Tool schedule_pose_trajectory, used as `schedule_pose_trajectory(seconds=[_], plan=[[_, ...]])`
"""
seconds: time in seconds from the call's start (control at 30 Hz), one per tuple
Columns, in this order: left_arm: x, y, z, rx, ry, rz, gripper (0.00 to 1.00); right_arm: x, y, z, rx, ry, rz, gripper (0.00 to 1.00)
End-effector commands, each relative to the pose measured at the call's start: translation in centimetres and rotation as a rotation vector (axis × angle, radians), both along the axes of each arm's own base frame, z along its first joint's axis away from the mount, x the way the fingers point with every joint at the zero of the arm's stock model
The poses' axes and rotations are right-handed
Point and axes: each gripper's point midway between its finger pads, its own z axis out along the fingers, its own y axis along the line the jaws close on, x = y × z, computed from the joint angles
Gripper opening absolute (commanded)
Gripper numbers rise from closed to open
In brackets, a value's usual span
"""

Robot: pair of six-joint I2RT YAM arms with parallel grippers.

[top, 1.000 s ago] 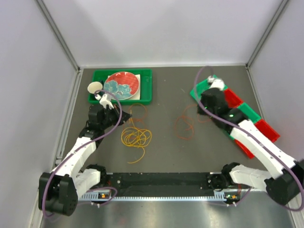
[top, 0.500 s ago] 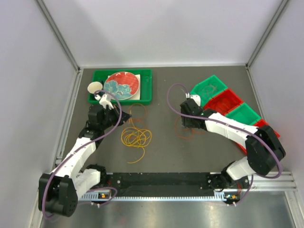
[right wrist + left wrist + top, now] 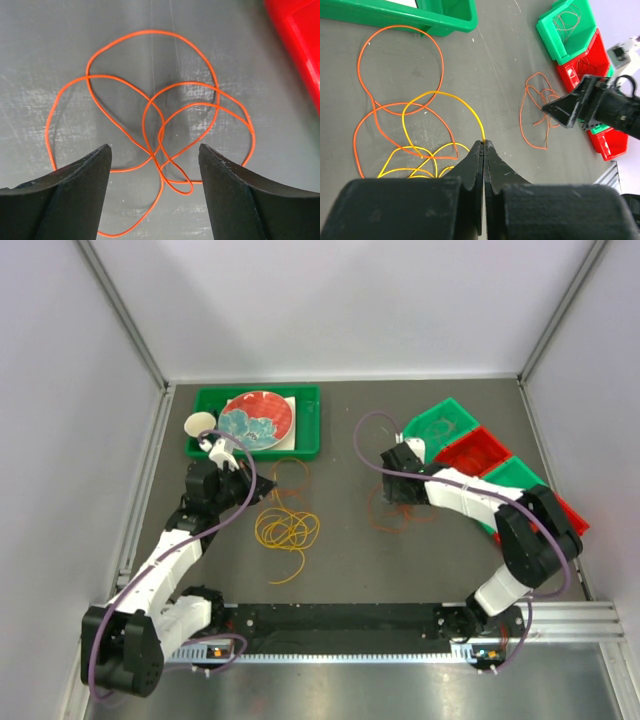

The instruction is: Untangle the cables

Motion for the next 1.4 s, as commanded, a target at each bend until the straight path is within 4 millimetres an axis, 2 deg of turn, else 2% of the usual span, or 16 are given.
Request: schedule_pose_trajectory(seconds=[0.0,0.2,0.3,0.4,0.43,0.5,0.6,0.7,0.73,0.83,0.9,1.0,1.1,1.2,1.27,1.37], plan=[[0.6,-0.3,2.3,-0.004,-0.077,-0.019,0.0,1.2,1.1,-0.3,0.04,-0.008,-0.016,0.69],[0.5,-0.3,2.4,-0.003,-0.081,-0.016,0.0,1.2,1.2,-1.6,0.044,0.022,-0.05,0.58],[0.5,-0.3,2.4,-0.001,-0.08,-0.017,0.0,1.2,1.1,-1.7,0.037,0.021,-0.057,0.44],[0.6,-0.2,2.5,0.0,-0.083,-0.011,0.0,1.3,1.0,-1.7,0.036,0.013,-0.063,0.23],[0.6,-0.2,2.5,0.0,-0.085,-0.012,0.0,1.4,1.0,-1.6,0.036,0.011,-0.065,0.11],[0.6,-0.2,2.4,0.002,-0.083,-0.012,0.0,1.3,1.0,-1.5,0.041,0.008,-0.065,0.0],[0.6,-0.2,2.4,0.002,-0.083,-0.012,0.0,1.2,0.8,-0.6,0.042,-0.006,-0.067,0.0],[0.7,-0.2,2.4,0.002,-0.083,-0.012,0.0,1.5,0.6,2.9,0.072,-0.084,-0.061,0.0],[0.7,-0.2,2.5,0.003,-0.085,-0.012,0.0,1.5,0.1,5.3,0.077,-0.138,-0.067,0.0],[0.8,-0.2,2.6,0.003,-0.088,-0.011,0.0,1.4,-1.4,9.5,0.059,-0.236,-0.084,0.0],[0.9,-0.2,2.8,0.001,-0.092,-0.01,0.0,1.3,-2.6,13.5,0.072,-0.333,-0.103,0.0],[1.0,-0.3,3.1,-0.004,-0.099,-0.01,0.0,0.6,-4.8,17.6,0.065,-0.413,-0.151,0.0],[1.1,-0.3,3.0,-0.005,-0.095,-0.013,0.0,-0.1,-6.7,20.1,0.07,-0.463,-0.18,0.0],[1.1,-0.4,2.9,-0.007,-0.093,-0.015,0.0,-0.7,-6.9,21.1,0.084,-0.474,-0.164,0.0],[1.1,-0.4,2.9,-0.008,-0.094,-0.015,0.0,-0.7,-6.3,20.5,0.104,-0.453,-0.14,0.0],[1.0,-0.4,2.7,-0.008,-0.087,-0.016,0.0,-1.4,-4.8,17.0,0.148,-0.361,-0.11,0.0]])
